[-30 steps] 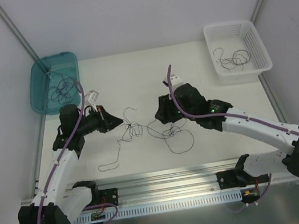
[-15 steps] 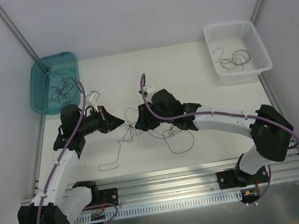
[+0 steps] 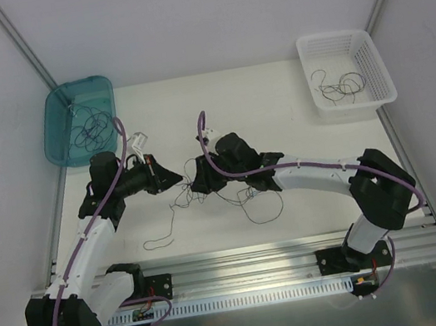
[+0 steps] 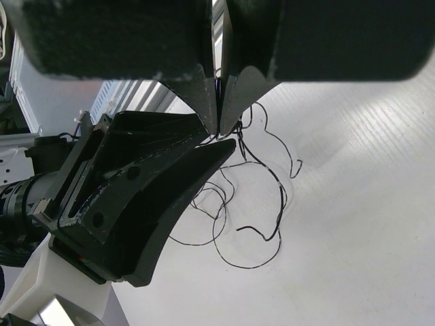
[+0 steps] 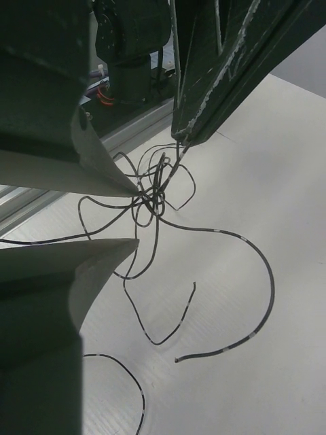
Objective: Untangle the cables
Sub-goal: Untie the cable.
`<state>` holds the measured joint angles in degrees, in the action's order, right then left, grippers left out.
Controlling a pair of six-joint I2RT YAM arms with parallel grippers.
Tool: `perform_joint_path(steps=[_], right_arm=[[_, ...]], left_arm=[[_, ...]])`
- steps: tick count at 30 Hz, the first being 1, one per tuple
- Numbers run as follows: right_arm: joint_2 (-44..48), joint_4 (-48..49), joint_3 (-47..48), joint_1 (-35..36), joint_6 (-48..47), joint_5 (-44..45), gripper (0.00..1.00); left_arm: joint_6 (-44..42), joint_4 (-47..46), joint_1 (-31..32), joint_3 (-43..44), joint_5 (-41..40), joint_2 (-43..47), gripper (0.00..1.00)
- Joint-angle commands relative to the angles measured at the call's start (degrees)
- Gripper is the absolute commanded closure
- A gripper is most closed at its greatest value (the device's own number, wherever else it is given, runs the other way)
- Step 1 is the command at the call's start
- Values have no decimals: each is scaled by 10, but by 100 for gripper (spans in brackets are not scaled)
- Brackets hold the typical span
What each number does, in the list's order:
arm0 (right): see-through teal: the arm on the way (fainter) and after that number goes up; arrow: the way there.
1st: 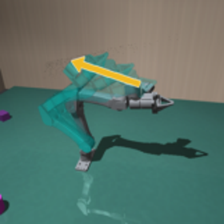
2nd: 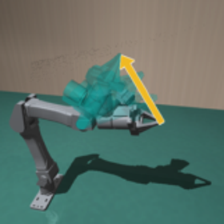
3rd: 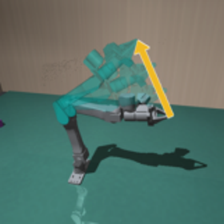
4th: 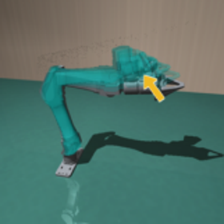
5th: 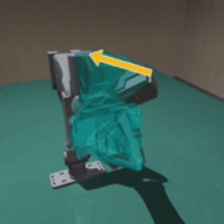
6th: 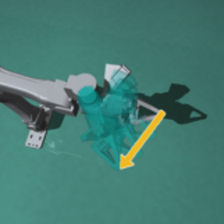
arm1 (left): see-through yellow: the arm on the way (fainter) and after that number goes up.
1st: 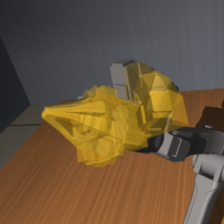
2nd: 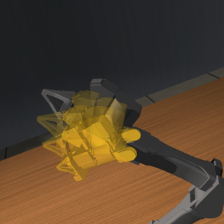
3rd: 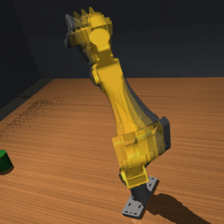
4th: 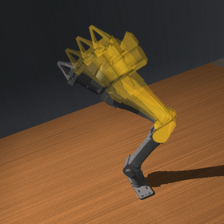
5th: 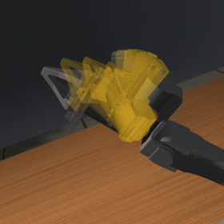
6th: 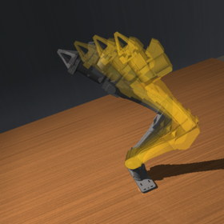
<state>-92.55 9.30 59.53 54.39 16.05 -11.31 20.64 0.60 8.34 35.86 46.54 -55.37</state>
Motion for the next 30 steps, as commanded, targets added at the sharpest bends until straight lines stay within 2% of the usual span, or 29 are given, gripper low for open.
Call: perform_joint_path(steps=[1, 4, 5, 6, 9, 10, 14, 15, 19, 21, 24, 30], right_arm=[[-10, 48, 24, 4, 6, -18, 66], [-16, 61, 22, 4, 8, -28, 73], [-16, 64, 20, 3, 9, -29, 77], [-14, 67, 18, 4, 9, -32, 86], [3, 54, 6, 2, 3, -19, 99], [11, 50, 1, 2, -2, -15, 99], [51, 26, -24, -3, -7, -3, 99], [65, 17, -25, -3, -5, 1, 99], [91, -19, -22, -5, -7, 2, 99], [100, -29, -24, -5, -7, -10, 99], [119, -45, -26, -5, -8, -16, 99], [151, -51, -37, -5, -8, -32, 99]], left_arm=[[0, -24, 8, 3, 26, -3, 100], [1, -24, 10, 2, 26, -3, 100], [0, -24, 10, 1, 24, -3, 100], [0, -24, 10, 1, 23, -3, 100], [1, -24, 10, 1, 15, 0, 100], [1, -24, 10, -1, 12, 3, 100], [1, -20, 9, -2, 0, 18, 73], [-2, -17, 12, -1, -7, 24, 56], [8, -11, 33, -16, -32, 76, 23], [10, -11, 54, -25, -50, 96, 18], [6, -11, 102, -52, -94, 127, 16], [15, -12, 154, -63, -145, 125, 31]])
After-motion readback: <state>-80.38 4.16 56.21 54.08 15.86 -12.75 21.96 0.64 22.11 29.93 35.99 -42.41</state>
